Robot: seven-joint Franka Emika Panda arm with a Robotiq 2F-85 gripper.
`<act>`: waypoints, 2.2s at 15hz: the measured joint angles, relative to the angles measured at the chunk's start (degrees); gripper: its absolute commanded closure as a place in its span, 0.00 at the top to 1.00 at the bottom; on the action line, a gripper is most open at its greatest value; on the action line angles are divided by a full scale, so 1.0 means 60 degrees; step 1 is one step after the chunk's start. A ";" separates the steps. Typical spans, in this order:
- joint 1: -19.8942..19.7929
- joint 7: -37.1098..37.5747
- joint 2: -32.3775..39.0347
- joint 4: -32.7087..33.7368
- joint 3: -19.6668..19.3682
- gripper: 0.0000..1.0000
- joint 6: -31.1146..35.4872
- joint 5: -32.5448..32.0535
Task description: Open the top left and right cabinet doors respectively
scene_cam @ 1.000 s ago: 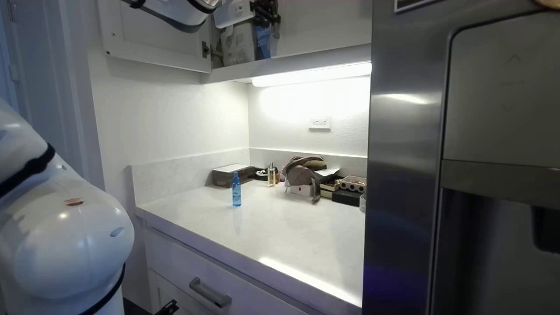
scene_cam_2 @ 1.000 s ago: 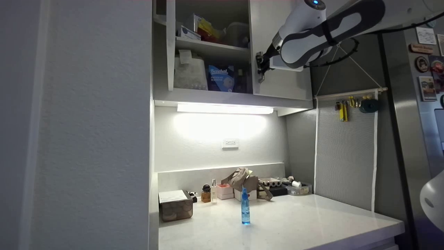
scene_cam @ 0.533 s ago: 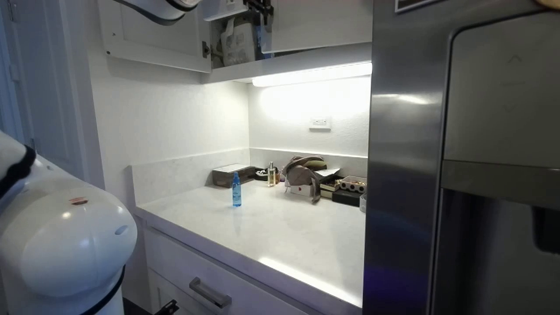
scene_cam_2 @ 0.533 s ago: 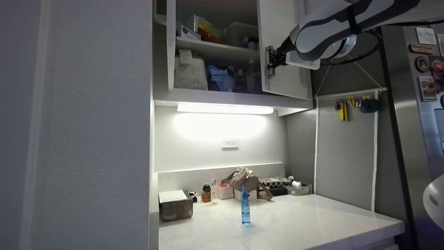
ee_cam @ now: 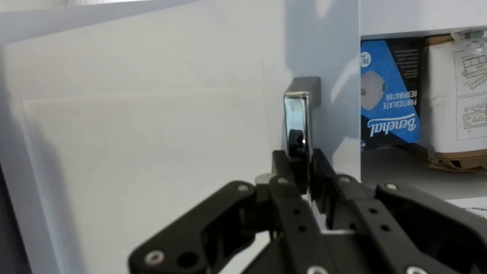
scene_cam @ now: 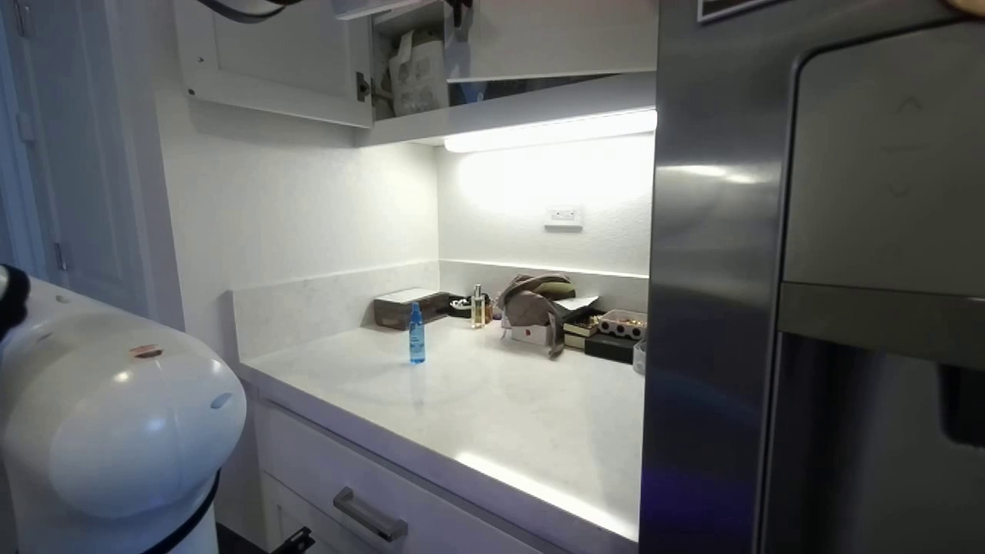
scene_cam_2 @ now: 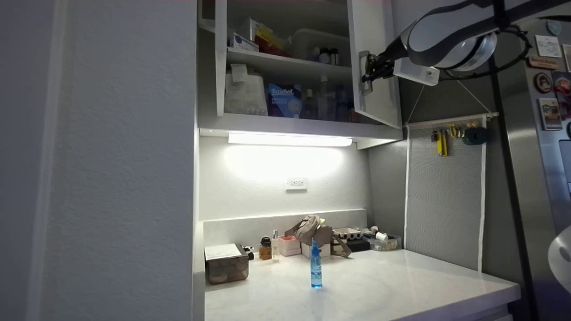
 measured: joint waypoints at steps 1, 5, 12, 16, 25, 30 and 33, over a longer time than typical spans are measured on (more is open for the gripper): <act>0.0067 -0.0140 -0.0222 -0.0128 -0.0104 0.04 -0.0062 0.0084; 0.0411 -0.0713 -0.1166 -0.0502 -0.0663 0.04 -0.0576 0.0247; 0.0602 -0.1390 -0.2584 -0.0757 -0.1554 0.46 -0.1723 0.0279; 0.0211 -0.0392 -0.2727 -0.0743 -0.1870 0.79 -0.1849 0.0667; -0.1415 0.2110 -0.2593 -0.0874 -0.0308 1.00 -0.1909 0.1191; -0.2946 0.2901 -0.2103 -0.0830 0.1412 1.00 -0.2204 0.0877; -0.3639 0.3001 -0.1943 -0.0711 0.2165 1.00 -0.2634 0.0416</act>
